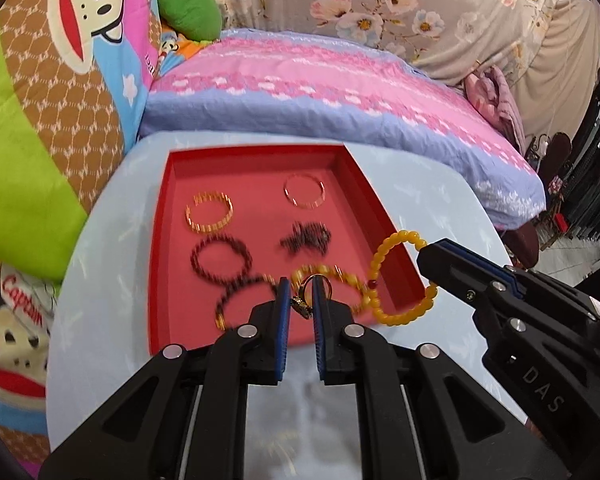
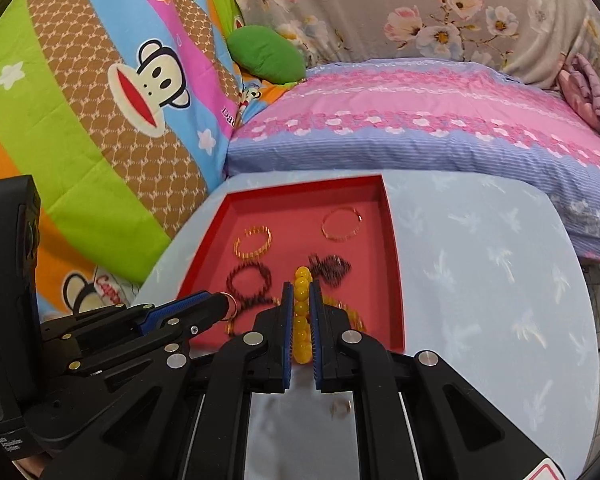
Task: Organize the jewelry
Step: 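Carry the bracelet and ring into the red box and open both tools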
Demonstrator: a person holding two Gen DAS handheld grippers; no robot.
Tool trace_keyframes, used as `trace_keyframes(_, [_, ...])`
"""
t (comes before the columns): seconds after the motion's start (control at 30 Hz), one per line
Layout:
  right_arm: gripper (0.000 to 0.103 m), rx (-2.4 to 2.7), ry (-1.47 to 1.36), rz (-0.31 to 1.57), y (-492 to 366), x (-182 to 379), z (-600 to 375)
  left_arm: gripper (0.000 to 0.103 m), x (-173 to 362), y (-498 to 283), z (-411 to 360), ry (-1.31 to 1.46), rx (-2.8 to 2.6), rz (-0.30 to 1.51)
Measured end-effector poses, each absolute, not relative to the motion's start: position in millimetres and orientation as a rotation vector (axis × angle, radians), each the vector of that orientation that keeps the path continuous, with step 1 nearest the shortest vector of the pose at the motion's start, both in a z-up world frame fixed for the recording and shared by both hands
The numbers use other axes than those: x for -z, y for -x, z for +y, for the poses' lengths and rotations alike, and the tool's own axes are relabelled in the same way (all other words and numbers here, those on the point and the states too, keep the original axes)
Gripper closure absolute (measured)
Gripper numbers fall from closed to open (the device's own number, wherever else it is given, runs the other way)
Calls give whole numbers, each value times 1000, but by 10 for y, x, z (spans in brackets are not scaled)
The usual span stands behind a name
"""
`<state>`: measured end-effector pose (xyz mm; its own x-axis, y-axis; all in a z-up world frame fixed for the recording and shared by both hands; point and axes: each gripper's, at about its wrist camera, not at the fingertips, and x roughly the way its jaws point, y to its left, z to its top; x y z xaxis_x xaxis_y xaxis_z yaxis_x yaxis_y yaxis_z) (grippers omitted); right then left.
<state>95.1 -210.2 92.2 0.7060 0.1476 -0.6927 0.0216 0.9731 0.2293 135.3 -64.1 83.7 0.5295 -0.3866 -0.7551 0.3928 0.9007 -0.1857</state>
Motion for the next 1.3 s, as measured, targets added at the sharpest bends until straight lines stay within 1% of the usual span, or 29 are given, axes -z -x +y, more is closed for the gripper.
trace_keyframes(0.1, [95,-95,-254,792,-1283,-938,-2144,93,-880,-1645,-702,-26,463,878])
trace_keyframes(0.27, [95,-110,-298,814,-1772,-882,-2203,93,-822,-2122,-787,11,475,905])
trace_keyframes(0.5, [95,-111,-463,890,-2253,-486,-2376,93,-571,-2575,-921,11,446,944])
trace_keyframes(0.6, [95,-92,-501,934,-2348,-271,-2423,93,-427,-2660,-966,5,441,983])
trace_keyframes(0.73, [95,-48,-469,988,-2393,-51,-2433,92,-219,-2671,-1032,-35,432,1019])
trace_keyframes(0.93, [93,-7,-398,1005,-2355,29,-2420,92,-63,-2681,-1014,-36,404,1047])
trace_keyframes(0.97, [92,5,-382,999,-2340,22,-2413,90,-60,-2689,-1000,-39,394,1046])
trace_keyframes(1.0, [91,12,-365,996,-2331,15,-2408,84,-61,-2677,-989,-45,385,1040])
trace_keyframes(1.03, [91,15,-356,992,-2320,4,-2404,75,-71,-2664,-970,-49,376,1032])
trace_keyframes(1.07, [90,17,-348,986,-2299,-13,-2398,69,-86,-2654,-960,-49,369,1025])
trace_keyframes(1.1, [90,18,-339,978,-2268,-41,-2390,62,-105,-2637,-936,-48,360,1015])
trace_keyframes(1.13, [87,20,-331,969,-2232,-72,-2383,56,-133,-2610,-904,-46,351,1002])
trace_keyframes(1.2, [83,23,-311,947,-2152,-147,-2361,54,-172,-2564,-855,-36,346,989])
trace_keyframes(1.3, [80,22,-275,914,-1989,-271,-2313,54,-232,-2452,-781,-27,344,977])
